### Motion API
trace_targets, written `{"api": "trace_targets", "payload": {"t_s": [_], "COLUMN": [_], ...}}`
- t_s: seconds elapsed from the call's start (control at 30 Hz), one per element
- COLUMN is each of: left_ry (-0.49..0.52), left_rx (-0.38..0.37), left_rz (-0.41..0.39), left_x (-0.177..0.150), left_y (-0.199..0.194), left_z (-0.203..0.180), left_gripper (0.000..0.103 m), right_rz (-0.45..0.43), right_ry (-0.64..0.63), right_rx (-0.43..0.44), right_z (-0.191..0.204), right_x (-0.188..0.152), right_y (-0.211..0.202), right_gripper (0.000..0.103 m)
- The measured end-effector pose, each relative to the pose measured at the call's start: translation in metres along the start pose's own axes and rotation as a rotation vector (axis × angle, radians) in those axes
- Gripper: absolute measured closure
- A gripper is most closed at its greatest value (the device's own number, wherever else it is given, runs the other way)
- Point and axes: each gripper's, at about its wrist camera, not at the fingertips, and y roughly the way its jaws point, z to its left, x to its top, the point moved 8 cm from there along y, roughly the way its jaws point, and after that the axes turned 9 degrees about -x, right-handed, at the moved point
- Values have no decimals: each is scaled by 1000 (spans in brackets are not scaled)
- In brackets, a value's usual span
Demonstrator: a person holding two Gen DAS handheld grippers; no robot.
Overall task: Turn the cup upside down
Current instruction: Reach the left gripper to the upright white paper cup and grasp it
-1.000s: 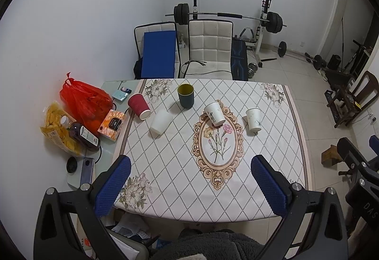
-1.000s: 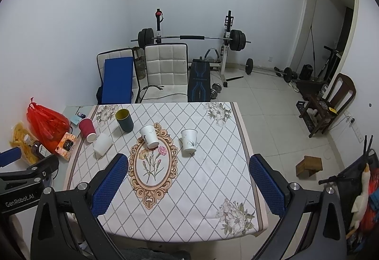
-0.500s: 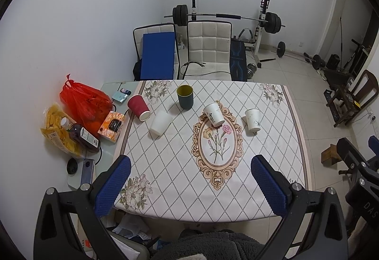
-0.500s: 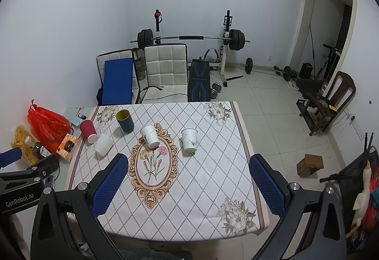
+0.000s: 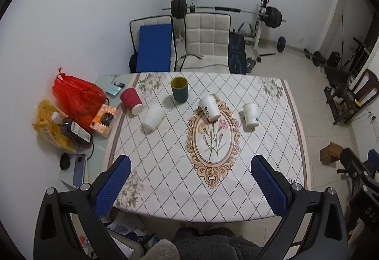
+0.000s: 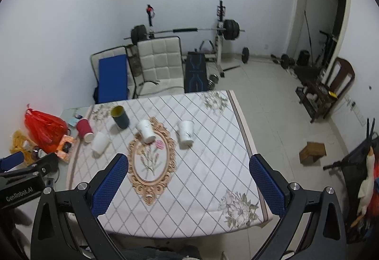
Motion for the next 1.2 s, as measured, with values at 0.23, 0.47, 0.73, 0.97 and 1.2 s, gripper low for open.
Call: {"api": "trace_targets", "payload": {"t_s": [0.23,0.47,0.73,0.97,1.2], "left_ry": [12,15,85,127,124], "left_rx": [30,35,10,-38,-107], "left_rz": [118,262,398,478,566], "left_x": [-21,-36,-18,22,47], "left_y": [82,168,262,332,395], "left_z": [-19,-36,-57,-74,-100], "left_gripper": [0,0,0,0,0], "right_rz": [174,354,531,607,639], "right_ry": [14,-33,-34,-49,-76], "right_rx": [-29,-70,-103,-100,-115], "right_z": [-30,-48,-51,-36,-27], "right_x": [-43,-99,-143,-142,-132], "right_y": [88,201,299,362,417], "right_gripper": [0,0,0,0,0]}}
